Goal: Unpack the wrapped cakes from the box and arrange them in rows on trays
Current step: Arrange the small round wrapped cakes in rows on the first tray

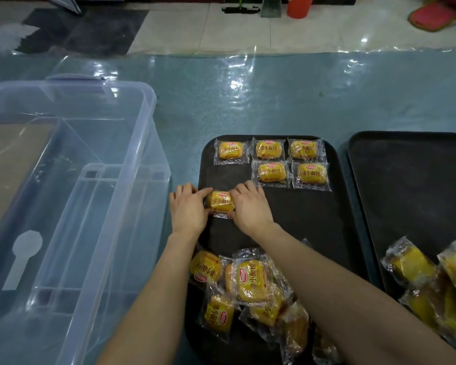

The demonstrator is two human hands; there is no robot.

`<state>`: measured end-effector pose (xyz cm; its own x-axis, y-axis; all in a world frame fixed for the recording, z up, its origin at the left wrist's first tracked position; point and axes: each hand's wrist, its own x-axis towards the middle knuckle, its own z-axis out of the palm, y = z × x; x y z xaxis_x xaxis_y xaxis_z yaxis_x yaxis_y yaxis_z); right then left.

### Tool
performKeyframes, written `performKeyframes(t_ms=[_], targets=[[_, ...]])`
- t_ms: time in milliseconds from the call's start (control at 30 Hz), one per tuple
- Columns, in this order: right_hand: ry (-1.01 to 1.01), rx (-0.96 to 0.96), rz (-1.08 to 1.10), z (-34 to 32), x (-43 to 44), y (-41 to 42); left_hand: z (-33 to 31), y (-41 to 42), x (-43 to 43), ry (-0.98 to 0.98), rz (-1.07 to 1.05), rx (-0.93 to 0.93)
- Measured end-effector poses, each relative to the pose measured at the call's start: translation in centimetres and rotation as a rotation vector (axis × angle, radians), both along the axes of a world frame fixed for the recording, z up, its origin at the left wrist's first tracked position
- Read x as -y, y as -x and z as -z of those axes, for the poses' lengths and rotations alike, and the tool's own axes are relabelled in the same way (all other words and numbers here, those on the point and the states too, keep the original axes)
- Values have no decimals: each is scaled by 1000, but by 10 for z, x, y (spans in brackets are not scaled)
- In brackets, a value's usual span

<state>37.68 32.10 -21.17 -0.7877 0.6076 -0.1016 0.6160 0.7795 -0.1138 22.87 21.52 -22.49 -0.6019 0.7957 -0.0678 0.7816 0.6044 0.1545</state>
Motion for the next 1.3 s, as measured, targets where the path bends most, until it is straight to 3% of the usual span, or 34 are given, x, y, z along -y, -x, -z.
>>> performKeyframes(t_ms=[633,833,933,1033,1200,1300], targets=[[-110,-56,66,2,-65,30,-1,25,-62,-76,1,1],[11,-232,86,-7,-27,-2,0,17,-23,-164,-82,189],[233,-178,75,-9,4,-20,-5,8,-2,1,-134,275],[404,-29,84,-6,33,-38,-13,-1,17,178,-56,321],[428,113,48,-3,65,-65,-24,-2,30,493,72,348],[414,125,61,-3,75,-75,-16,-3,36,541,91,343]])
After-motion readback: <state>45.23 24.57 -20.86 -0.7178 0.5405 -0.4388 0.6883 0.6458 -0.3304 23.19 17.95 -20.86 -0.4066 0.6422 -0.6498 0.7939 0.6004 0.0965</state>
